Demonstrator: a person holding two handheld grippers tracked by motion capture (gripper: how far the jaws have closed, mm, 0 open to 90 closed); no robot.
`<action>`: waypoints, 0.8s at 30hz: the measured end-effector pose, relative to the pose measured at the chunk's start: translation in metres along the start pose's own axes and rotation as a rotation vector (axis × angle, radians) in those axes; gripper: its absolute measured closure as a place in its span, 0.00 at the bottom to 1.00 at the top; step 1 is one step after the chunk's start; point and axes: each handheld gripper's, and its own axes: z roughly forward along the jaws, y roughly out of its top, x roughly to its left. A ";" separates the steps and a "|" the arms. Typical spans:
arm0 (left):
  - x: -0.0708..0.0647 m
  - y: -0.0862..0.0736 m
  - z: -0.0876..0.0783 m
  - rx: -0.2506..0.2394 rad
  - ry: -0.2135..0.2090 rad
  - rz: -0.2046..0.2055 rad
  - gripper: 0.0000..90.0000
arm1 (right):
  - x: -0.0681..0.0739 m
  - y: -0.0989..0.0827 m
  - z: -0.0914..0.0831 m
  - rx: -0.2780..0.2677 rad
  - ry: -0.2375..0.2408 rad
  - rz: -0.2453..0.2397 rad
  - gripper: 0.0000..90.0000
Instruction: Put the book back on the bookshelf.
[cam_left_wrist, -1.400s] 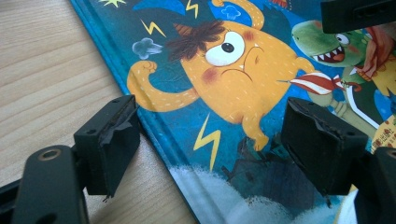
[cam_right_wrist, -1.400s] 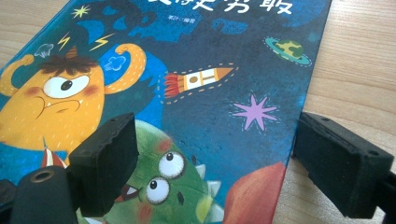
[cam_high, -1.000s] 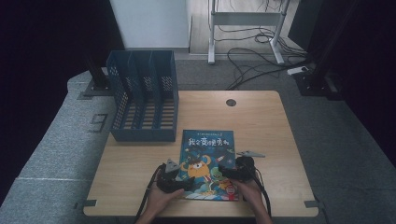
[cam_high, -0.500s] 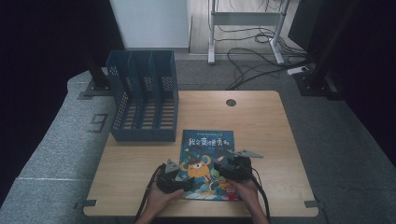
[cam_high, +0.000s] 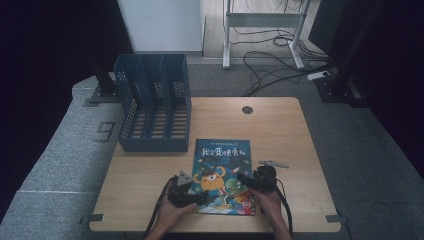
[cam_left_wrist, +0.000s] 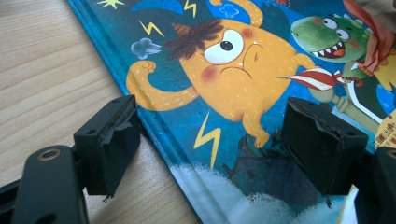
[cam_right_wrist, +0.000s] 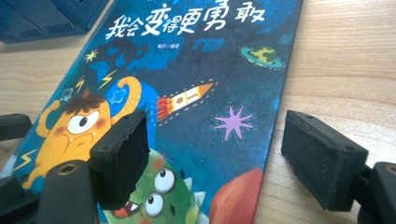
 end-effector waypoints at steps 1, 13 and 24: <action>0.000 0.000 0.000 0.000 0.001 0.000 0.22 | 0.001 0.000 0.000 0.008 0.019 0.012 0.24; 0.002 0.000 0.000 -0.007 -0.009 -0.024 0.20 | -0.009 0.005 -0.014 -0.024 0.148 0.152 0.31; 0.008 0.000 -0.002 -0.017 -0.048 -0.054 0.20 | -0.016 0.009 -0.025 -0.054 0.272 0.225 0.33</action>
